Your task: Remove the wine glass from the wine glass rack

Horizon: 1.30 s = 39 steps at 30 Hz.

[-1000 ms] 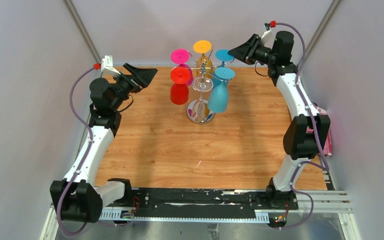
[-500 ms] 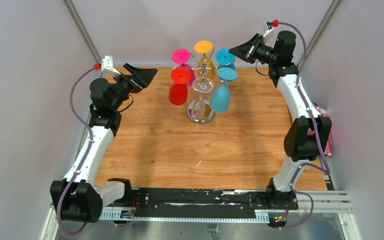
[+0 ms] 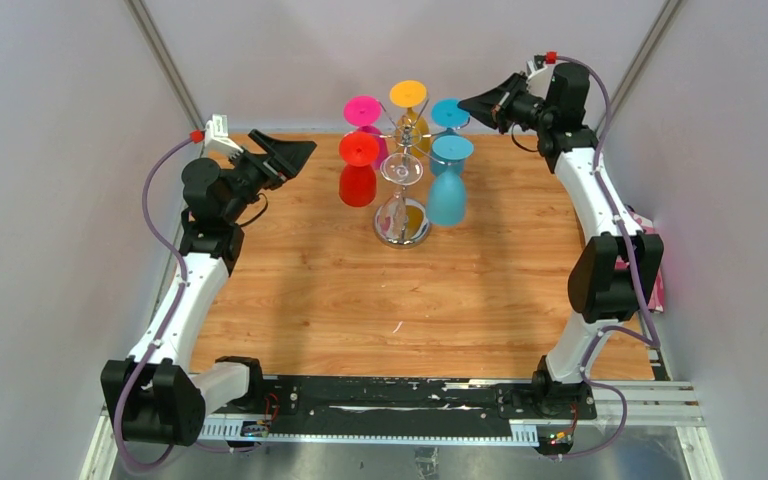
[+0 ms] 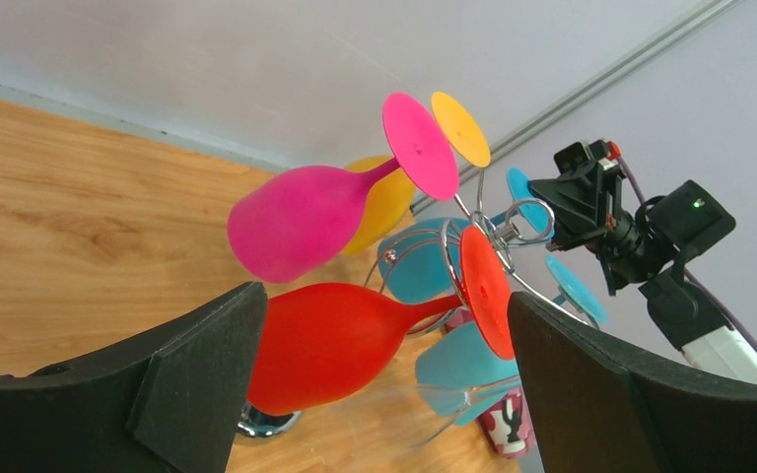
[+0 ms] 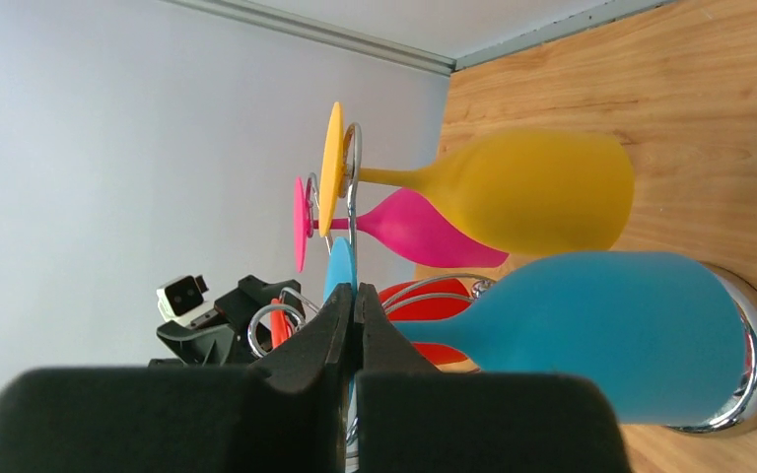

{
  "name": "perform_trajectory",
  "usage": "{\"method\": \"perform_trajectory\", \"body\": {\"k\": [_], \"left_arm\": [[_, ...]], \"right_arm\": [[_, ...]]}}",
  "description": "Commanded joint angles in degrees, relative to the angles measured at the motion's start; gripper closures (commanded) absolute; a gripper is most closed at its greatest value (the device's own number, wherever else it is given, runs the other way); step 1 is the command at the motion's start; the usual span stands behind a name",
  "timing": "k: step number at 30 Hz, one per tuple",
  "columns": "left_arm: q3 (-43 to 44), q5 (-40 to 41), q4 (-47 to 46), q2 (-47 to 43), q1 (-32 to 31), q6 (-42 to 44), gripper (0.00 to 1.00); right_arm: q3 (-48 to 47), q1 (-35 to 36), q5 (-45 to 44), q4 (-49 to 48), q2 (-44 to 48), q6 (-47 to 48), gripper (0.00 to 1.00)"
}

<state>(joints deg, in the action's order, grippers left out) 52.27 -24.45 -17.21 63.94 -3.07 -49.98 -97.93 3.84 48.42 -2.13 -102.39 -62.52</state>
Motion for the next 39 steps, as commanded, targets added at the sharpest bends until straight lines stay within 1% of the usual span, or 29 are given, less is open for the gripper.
{"method": "perform_trajectory", "body": {"k": [1,3,6,16,26,29,33,39], "left_arm": [[-0.9,-1.4,0.4,-1.5,0.4,-0.1,0.02],[-1.0,-1.6,0.7,-1.7,0.4,0.2,0.02],[-1.1,-1.7,1.1,-1.8,0.4,0.6,0.02],[-1.5,-1.8,1.1,-1.6,0.4,0.4,0.03],[-1.2,-2.0,1.1,-1.3,0.4,0.1,0.05],[-1.3,-2.0,1.1,-1.2,0.4,0.1,0.06],[-1.4,-2.0,1.1,-1.2,0.3,0.1,0.06],[-1.9,-2.0,1.1,-1.9,0.3,0.4,0.07]], "right_arm": [[3.0,-0.6,-1.7,-1.9,0.9,-5.0,1.00],[5.4,-1.8,-1.7,-5.1,1.7,-7.2,1.00],[7.1,-2.9,-1.0,-7.2,2.7,-9.1,1.00],[7.0,-3.3,0.4,-6.6,6.8,-8.6,1.00],[9.7,-3.3,1.5,-5.4,10.1,-7.0,1.00],[10.2,-2.2,1.7,-5.2,10.3,-6.4,1.00],[8.3,-0.4,1.5,-4.8,8.3,-5.9,1.00],[1.2,3.1,1.2,-3.3,1.7,-5.8,1.00]]}}
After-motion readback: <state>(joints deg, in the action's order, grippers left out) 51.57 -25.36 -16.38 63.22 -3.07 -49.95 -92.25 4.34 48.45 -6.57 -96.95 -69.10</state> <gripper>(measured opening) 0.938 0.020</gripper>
